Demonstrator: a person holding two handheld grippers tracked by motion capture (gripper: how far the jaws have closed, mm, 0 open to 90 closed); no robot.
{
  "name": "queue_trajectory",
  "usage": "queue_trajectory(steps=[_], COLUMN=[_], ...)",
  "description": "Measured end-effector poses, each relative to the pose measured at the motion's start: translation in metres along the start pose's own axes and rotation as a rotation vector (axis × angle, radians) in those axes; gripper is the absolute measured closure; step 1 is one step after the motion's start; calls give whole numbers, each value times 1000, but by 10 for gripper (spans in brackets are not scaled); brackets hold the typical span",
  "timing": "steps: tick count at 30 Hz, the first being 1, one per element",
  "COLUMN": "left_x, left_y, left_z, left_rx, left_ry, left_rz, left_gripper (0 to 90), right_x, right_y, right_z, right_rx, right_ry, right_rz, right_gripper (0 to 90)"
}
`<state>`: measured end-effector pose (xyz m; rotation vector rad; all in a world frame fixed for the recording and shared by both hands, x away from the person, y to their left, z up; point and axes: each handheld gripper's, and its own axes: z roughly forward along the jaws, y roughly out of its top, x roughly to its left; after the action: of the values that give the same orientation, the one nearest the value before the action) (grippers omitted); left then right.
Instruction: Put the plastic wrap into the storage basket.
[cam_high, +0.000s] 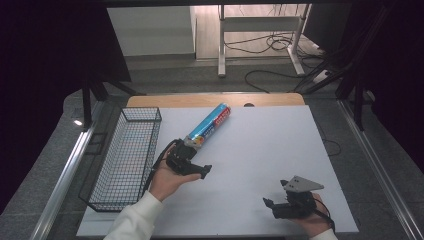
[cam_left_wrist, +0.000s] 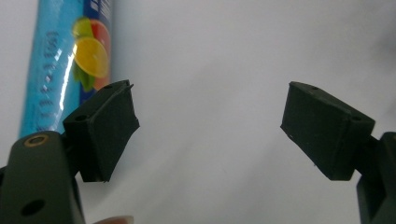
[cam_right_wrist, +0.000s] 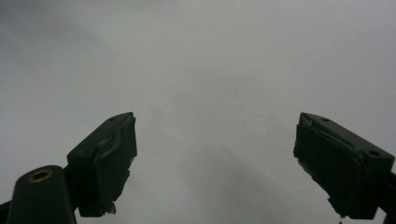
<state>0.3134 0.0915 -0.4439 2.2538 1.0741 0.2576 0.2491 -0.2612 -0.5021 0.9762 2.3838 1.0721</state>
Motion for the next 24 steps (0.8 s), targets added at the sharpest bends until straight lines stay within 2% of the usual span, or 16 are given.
queue_trajectory(steps=[1, 3, 7, 8, 9, 13, 16, 20, 24], left_x=[6, 10, 19, 19, 25, 36, 44, 55, 67], left_y=[8, 14, 25, 25, 29, 37, 42, 47, 51], left_z=[4, 6, 13, 13, 15, 21, 24, 32, 37], left_rx=[-2, -2, -5, -5, -10, -4, -17, -4, -15], left_ry=[6, 1, 23, 23, 12, 21, 7, 38, 24], left_rz=[-7, -7, -4, -4, -10, -8, -23, -25, -51], left_gripper=[179, 181, 187, 188, 189, 191, 191, 190, 192], right_x=[0, -1, -1, -1, -1, 0, 0, -2, -3], right_y=[0, -1, -2, -2, -2, -2, -3, -3, -4], right_z=[0, 1, 1, 1, 1, 1, 1, -1, -3], right_rx=[1, 5, 10, 10, 10, 13, 18, 8, 4], right_ry=[1, 1, -1, -1, -1, -1, -3, -11, -14], right_rz=[0, -5, -5, -5, -6, -7, -10, -13, -9], right_gripper=[136, 136, 136, 136, 136, 136, 136, 137, 137])
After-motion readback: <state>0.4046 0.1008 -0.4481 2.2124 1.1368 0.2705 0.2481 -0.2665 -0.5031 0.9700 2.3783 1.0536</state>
